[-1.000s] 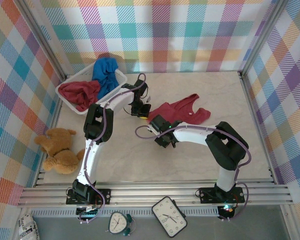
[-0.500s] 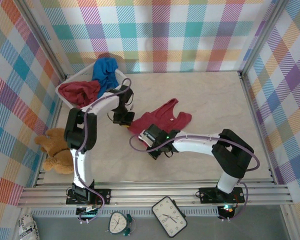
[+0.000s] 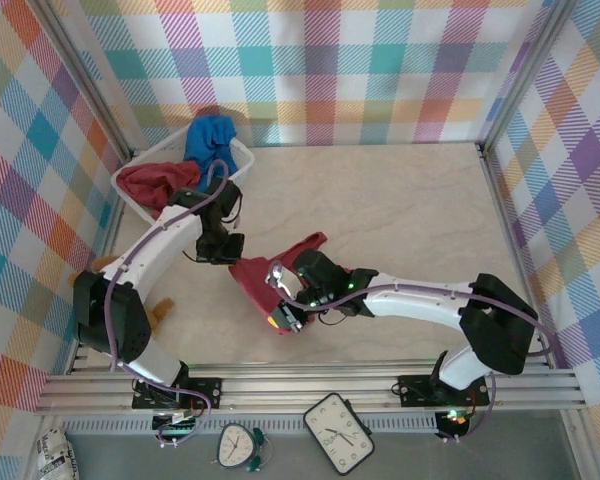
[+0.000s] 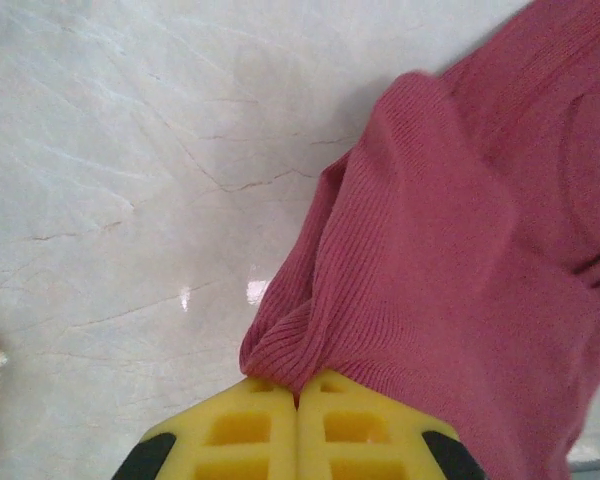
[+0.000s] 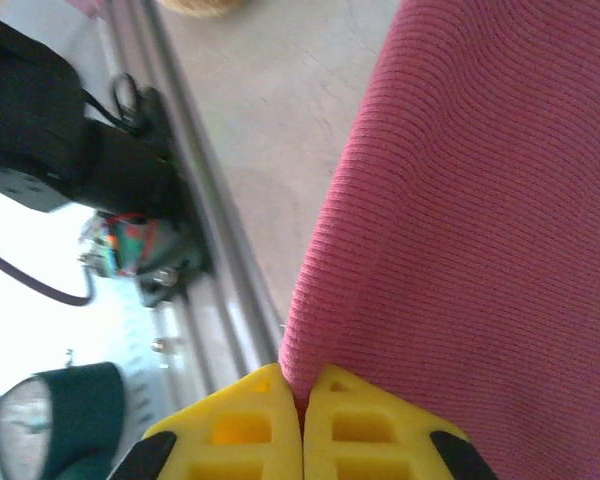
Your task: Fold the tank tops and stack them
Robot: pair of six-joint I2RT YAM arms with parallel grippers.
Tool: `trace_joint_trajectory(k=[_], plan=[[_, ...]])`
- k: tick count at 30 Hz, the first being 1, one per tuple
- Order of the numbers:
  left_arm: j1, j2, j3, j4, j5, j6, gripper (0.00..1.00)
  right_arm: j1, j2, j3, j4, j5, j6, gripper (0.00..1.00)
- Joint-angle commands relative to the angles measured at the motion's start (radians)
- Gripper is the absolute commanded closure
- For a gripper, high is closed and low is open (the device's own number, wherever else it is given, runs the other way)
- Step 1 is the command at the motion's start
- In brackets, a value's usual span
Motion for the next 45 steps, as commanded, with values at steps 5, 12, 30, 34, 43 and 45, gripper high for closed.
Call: trace_joint_trajectory(k=[5, 12, 30, 34, 43, 45], plan=[[-0.048, 0.066, 0.162, -0.036, 0.028, -0.026, 1.0, -0.129, -0.099, -0.086, 0.142, -0.25, 0.186, 1.0], [-0.089, 0.241, 0.335, -0.025, 0.055, -0.012, 1.0, -0.275, -0.134, -0.164, 0.174, -0.321, 0.235, 1.0], [-0.129, 0.643, 0.753, -0.021, 0.138, 0.011, 1.0, -0.571, -0.126, -0.21, 0.031, -0.336, 0.074, 0.98], [-0.139, 0.716, 0.823, -0.015, 0.157, 0.015, 1.0, -0.612, -0.088, -0.207, -0.01, -0.337, 0.026, 0.98], [-0.143, 0.817, 0.897, 0.047, 0.2, 0.011, 0.96, -0.687, -0.006, -0.216, 0.013, -0.278, -0.024, 0.95], [-0.144, 0.841, 0.925, 0.046, 0.198, 0.009, 0.95, -0.708, 0.009, -0.217, 0.023, -0.251, -0.027, 0.95]])
